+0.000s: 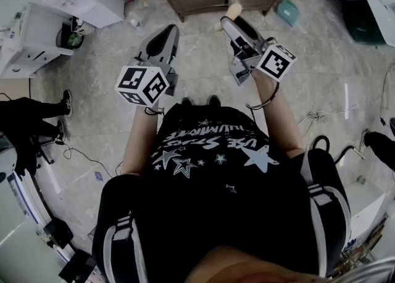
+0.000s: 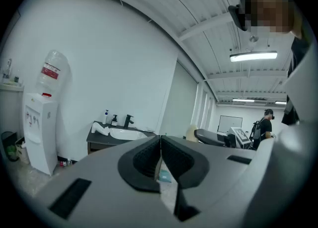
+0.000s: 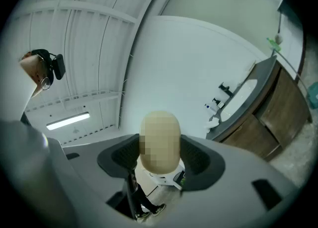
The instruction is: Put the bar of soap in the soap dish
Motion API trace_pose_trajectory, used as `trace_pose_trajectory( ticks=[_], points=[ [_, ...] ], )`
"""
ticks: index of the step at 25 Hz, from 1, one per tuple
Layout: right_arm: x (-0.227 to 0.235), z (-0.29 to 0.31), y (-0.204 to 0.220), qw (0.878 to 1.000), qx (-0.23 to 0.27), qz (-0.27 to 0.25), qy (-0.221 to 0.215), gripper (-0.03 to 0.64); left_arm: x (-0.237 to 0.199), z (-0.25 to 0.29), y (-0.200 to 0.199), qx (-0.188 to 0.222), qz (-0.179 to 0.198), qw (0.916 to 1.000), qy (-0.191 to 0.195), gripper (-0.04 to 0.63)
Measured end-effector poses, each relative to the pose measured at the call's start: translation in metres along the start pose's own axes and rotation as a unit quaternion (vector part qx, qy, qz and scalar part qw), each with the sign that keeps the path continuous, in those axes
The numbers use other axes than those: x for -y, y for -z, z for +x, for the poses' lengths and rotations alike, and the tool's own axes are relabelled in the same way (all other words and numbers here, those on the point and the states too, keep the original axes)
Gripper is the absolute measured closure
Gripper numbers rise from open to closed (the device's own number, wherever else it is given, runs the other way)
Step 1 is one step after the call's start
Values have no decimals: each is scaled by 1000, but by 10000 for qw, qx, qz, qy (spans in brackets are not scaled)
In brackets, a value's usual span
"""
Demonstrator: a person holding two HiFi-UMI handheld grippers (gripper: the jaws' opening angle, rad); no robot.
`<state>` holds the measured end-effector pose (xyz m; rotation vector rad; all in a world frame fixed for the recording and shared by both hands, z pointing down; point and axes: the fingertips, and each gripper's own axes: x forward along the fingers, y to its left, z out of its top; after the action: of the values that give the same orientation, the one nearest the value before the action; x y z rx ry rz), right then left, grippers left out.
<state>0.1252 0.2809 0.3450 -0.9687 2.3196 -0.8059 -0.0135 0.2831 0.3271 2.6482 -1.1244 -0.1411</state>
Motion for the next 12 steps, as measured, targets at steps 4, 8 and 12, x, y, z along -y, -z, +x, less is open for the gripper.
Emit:
trace_pose_trajectory(
  ticks=[4, 8, 12],
  points=[
    [9, -1, 0, 9999, -85, -12, -52, 353, -2, -1, 3, 38, 23, 9999, -114, 583],
    [14, -3, 2, 9999, -112, 19, -60, 353, -7, -5, 10, 36, 6, 9997, -252, 583],
    [27, 14, -4, 9997, -226, 26, -50, 351, -23, 8, 6, 44, -57, 9994, -346, 583]
  ],
)
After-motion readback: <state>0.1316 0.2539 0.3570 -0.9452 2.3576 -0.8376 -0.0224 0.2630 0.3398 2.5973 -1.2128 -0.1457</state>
